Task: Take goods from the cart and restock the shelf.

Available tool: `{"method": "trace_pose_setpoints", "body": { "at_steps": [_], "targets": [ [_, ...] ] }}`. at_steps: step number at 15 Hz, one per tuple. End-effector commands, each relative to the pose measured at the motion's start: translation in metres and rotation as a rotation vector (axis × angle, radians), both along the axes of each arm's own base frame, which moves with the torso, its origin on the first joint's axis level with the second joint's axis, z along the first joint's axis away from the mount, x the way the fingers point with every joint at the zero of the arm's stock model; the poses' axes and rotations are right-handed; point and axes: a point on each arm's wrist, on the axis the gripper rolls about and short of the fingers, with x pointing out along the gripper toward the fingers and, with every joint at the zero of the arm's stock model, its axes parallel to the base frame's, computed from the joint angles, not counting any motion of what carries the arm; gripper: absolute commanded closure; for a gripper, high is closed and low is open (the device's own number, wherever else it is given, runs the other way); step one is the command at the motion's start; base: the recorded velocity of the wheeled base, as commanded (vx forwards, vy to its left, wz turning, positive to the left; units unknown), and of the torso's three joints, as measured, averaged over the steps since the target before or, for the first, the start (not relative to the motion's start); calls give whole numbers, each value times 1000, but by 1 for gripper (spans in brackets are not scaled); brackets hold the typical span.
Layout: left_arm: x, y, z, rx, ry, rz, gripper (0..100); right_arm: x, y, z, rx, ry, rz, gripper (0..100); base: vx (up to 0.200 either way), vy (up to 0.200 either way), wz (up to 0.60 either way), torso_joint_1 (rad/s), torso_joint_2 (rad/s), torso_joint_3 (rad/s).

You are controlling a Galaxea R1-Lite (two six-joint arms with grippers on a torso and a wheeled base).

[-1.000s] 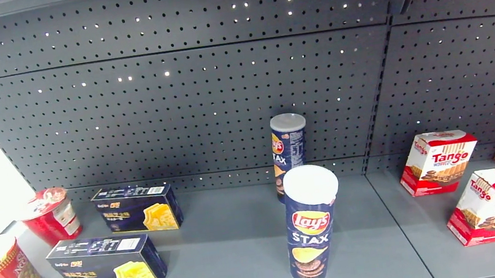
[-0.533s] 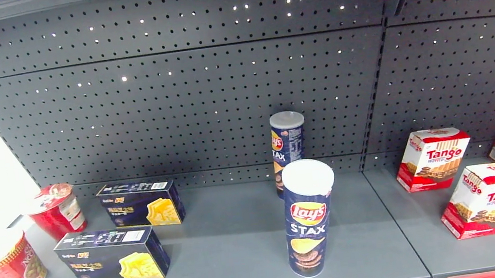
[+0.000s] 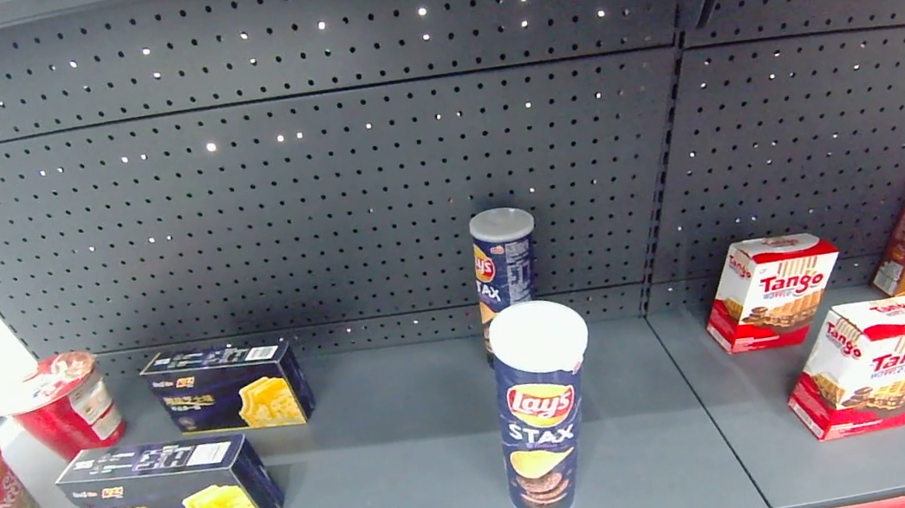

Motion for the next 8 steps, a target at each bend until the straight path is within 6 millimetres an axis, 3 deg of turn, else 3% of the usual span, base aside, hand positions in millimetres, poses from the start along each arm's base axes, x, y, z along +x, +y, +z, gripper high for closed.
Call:
{"method": "trace_pose_setpoints", "body": {
  "at_steps": [1, 8],
  "targets": [
    [0, 0, 0, 0, -1, 1, 0, 0, 0, 0, 0, 1, 0, 0, 0, 0, 0, 0, 0, 0],
    [0, 0, 0, 3, -1, -1, 0, 0, 0, 0, 0, 1, 0, 0, 0, 0, 0, 0, 0, 0]
  ]
}}
